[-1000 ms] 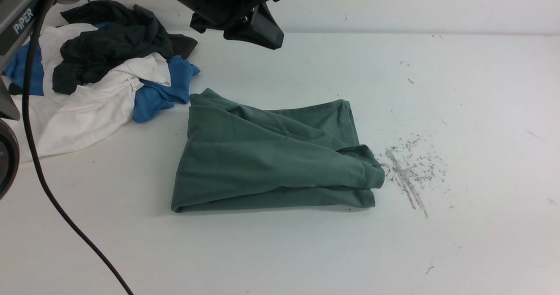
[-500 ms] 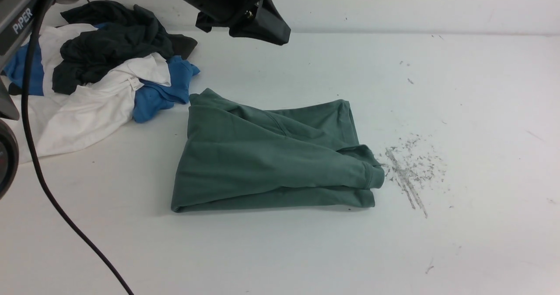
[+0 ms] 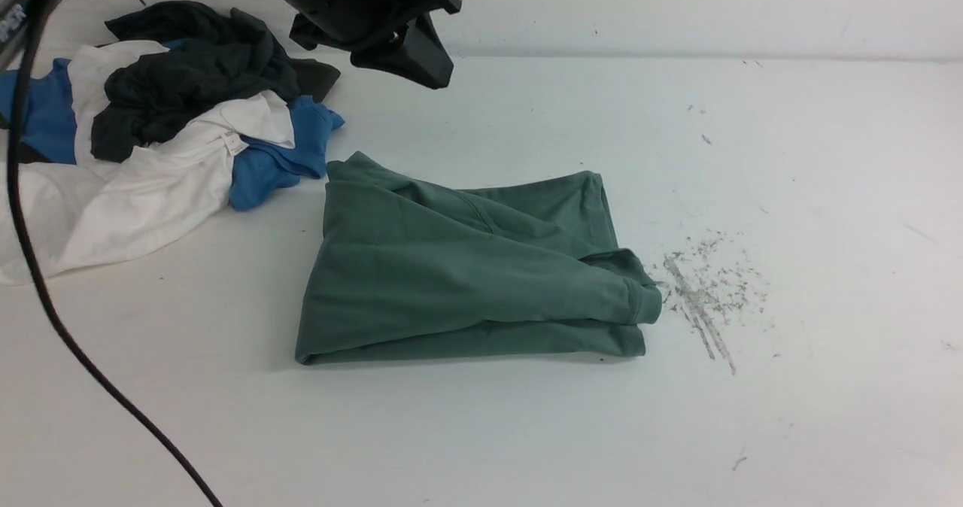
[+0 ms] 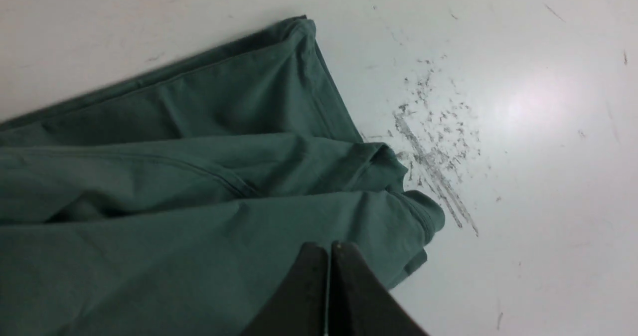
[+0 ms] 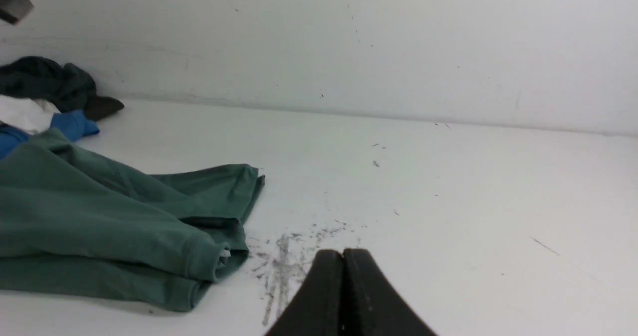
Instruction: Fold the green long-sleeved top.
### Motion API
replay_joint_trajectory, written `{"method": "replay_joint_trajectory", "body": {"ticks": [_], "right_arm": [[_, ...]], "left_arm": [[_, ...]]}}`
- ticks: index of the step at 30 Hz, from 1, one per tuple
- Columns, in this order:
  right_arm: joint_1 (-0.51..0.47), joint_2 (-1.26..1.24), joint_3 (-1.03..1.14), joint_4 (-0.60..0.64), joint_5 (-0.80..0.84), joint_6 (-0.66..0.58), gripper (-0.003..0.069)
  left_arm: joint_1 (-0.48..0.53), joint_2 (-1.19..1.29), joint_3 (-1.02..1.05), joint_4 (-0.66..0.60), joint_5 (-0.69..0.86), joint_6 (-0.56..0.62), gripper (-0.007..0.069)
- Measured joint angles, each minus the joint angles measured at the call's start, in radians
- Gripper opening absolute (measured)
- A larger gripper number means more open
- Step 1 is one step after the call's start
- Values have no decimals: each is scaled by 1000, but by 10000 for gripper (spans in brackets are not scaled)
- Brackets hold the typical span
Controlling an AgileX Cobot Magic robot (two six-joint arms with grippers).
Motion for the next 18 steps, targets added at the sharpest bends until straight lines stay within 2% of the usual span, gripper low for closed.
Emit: {"method": "replay_joint_trajectory", "body": {"ticks": [2, 6, 10, 18], "right_arm": [[0, -14, 22, -33, 0, 0, -15], [0, -26, 128, -123, 16, 0, -15], [0, -26, 133, -130, 29, 0, -15], [0, -26, 133, -130, 33, -1, -15]], "left_arm": [[-12, -37, 54, 6, 0, 4, -4], [-66, -189, 291, 45, 1, 66, -4], [-76, -297, 424, 69, 1, 98, -4], [-76, -662, 704, 110, 1, 140, -4]]}}
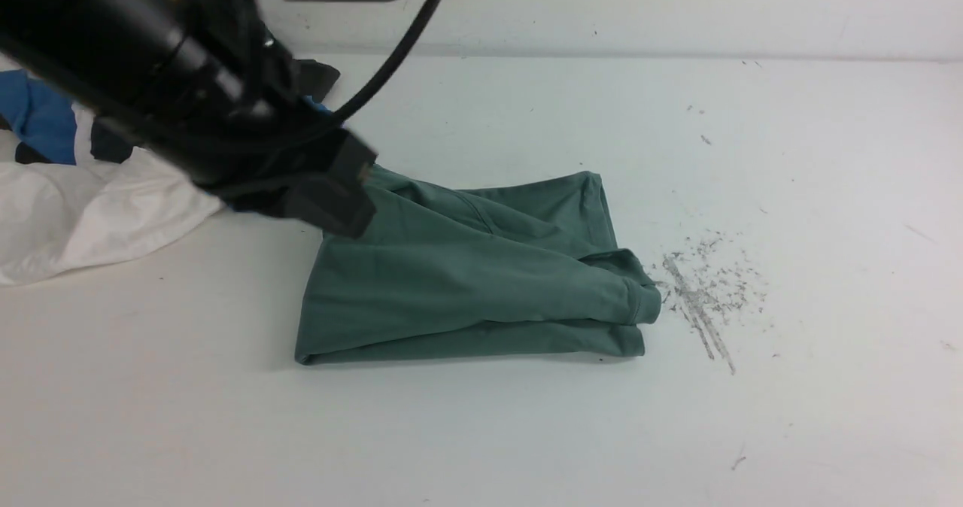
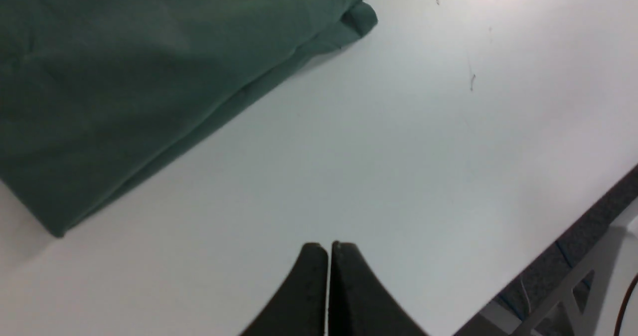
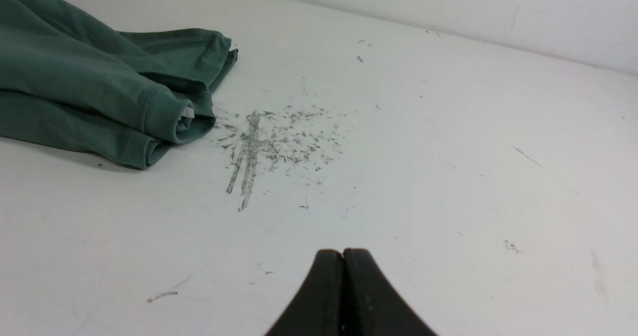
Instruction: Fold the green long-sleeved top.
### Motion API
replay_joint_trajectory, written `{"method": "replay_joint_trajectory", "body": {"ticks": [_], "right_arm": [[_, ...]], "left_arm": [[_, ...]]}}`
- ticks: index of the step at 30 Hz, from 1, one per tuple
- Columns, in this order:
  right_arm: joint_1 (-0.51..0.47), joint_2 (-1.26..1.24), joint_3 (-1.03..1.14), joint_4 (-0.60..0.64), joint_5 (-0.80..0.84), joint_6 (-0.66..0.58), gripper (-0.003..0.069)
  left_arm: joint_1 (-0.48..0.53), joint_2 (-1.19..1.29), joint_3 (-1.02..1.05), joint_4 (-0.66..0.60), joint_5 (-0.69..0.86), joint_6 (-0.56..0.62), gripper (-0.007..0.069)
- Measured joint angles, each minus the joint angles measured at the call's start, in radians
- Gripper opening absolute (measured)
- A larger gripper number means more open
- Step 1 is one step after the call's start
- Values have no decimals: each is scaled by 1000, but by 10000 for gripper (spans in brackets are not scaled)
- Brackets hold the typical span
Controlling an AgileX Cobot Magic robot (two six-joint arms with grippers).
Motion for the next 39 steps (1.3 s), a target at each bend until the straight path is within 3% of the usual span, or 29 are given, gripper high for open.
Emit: {"method": "replay_joint_trajectory", "body": {"ticks": [6, 16, 21, 27, 31, 39], "right_arm": [[0, 0, 0, 0, 0, 0, -15], [0, 0, 0, 4, 1, 41, -15], [0, 0, -1, 14, 5, 158, -15], [0, 0, -2, 19, 11, 205, -15], [0, 0, -2, 22, 11, 206, -15], [0, 0, -2, 23, 11, 208, -15]], "left_arm": [[0, -241, 212, -9, -5, 9, -4], [0, -707, 626, -35, -218, 15, -4], [0, -864, 809, -76, -387, 15, -4], [0, -958, 958, -127, -821, 17, -4], [0, -959, 982, -138, -1031, 17, -4], [0, -960, 983, -149, -1109, 17, -4]]}}
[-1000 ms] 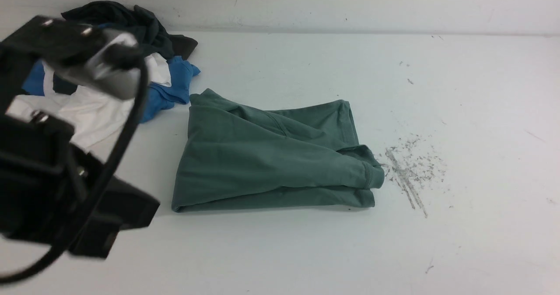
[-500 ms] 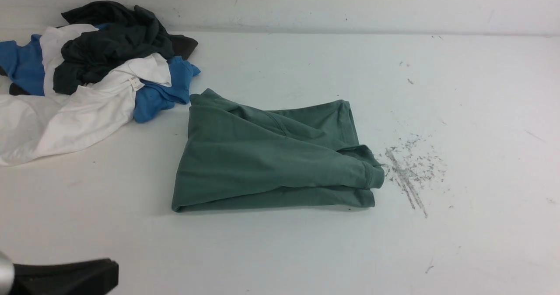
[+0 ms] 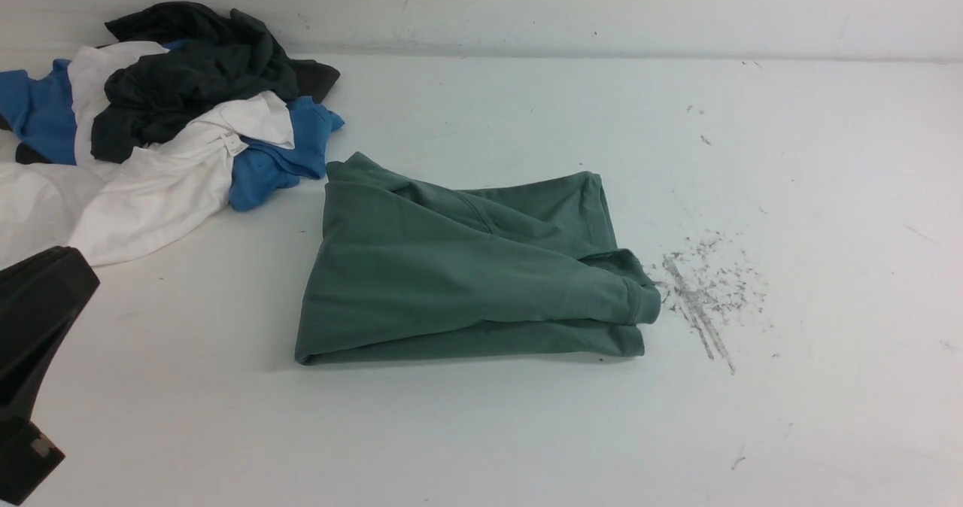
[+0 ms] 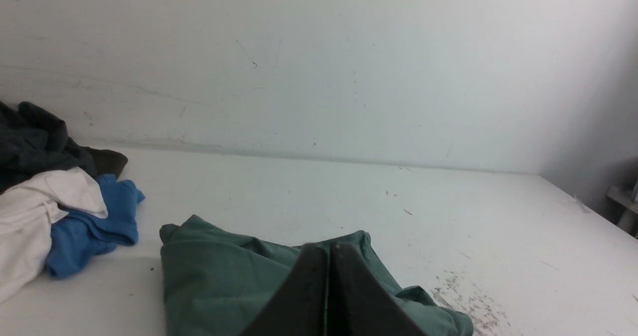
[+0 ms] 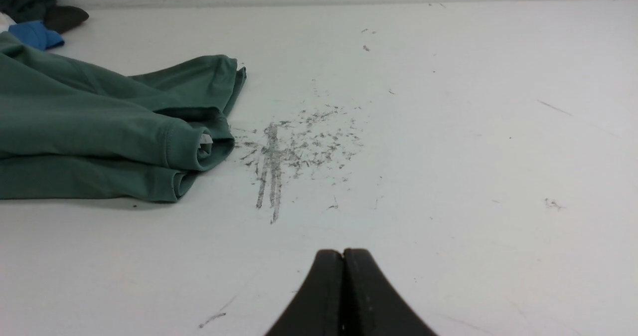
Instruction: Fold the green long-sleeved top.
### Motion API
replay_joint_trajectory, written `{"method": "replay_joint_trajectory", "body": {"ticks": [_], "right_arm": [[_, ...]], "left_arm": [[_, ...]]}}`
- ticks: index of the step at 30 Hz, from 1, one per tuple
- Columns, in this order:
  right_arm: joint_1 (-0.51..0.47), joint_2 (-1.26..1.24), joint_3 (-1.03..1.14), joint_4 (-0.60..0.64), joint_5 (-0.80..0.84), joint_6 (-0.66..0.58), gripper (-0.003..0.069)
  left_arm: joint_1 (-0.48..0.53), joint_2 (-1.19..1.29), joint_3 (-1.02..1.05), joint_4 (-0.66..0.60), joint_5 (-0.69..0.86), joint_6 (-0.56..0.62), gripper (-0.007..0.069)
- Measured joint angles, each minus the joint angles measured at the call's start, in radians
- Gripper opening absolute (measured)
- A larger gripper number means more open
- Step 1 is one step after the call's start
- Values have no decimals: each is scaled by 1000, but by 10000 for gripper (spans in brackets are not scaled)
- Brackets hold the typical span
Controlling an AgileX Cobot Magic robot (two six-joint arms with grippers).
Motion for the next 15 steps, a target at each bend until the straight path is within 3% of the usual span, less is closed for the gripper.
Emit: {"method": "replay_joint_trajectory", "body": {"ticks": [11, 15], "right_arm": [[0, 0, 0, 0, 1, 1, -15], [0, 0, 0, 0, 1, 1, -15]], "left_arm": [[0, -3, 10, 7, 6, 0, -4], [0, -63, 82, 146, 57, -29, -4]]}}
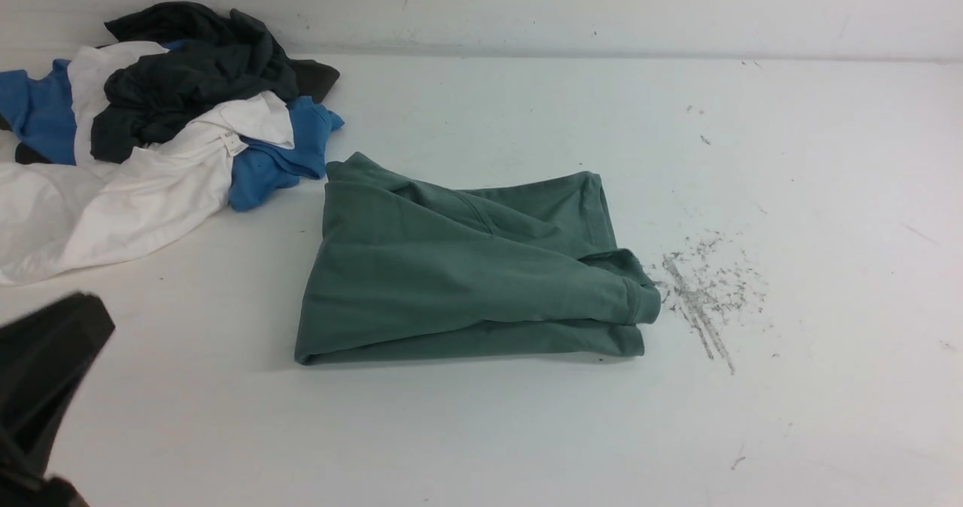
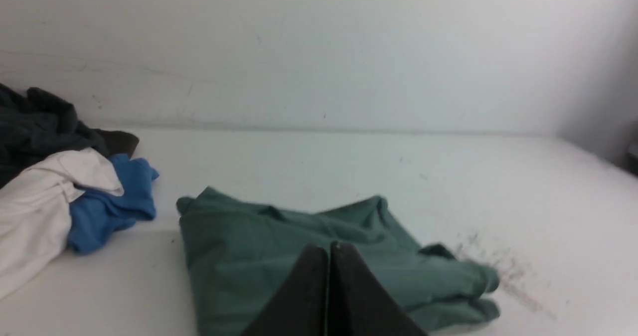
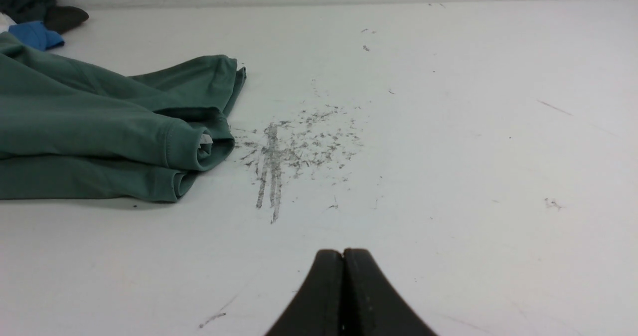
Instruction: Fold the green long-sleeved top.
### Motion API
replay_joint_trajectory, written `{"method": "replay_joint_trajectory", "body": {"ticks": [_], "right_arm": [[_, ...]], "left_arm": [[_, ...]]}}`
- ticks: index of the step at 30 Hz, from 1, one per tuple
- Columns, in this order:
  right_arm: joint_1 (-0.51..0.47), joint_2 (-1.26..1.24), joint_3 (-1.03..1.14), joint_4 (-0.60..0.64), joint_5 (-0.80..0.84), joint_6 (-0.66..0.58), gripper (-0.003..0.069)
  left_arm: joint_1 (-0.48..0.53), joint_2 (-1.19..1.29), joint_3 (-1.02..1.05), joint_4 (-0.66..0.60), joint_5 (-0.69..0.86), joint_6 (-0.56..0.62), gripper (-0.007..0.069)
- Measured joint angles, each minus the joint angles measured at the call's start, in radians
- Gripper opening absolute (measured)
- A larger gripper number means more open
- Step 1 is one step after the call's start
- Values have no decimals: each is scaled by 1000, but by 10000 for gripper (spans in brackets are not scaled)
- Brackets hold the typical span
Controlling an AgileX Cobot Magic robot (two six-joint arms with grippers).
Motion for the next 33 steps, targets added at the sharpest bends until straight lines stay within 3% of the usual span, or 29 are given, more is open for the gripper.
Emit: {"method": "replay_joint_trajectory", "body": {"ticks": [4, 8, 16, 33], "right_arm": [[0, 0, 0, 0, 0, 0, -15], [0, 0, 0, 0, 0, 0, -15], [0, 0, 0, 2, 0, 0, -15], [0, 0, 0, 3, 0, 0, -15]], "left_arm": [[51, -152, 150, 266, 17, -249, -4], [172, -274, 282, 454, 15, -410, -4], [333, -321, 341, 507, 157, -445, -4], [329, -321, 337, 503, 177, -418, -4]]}}
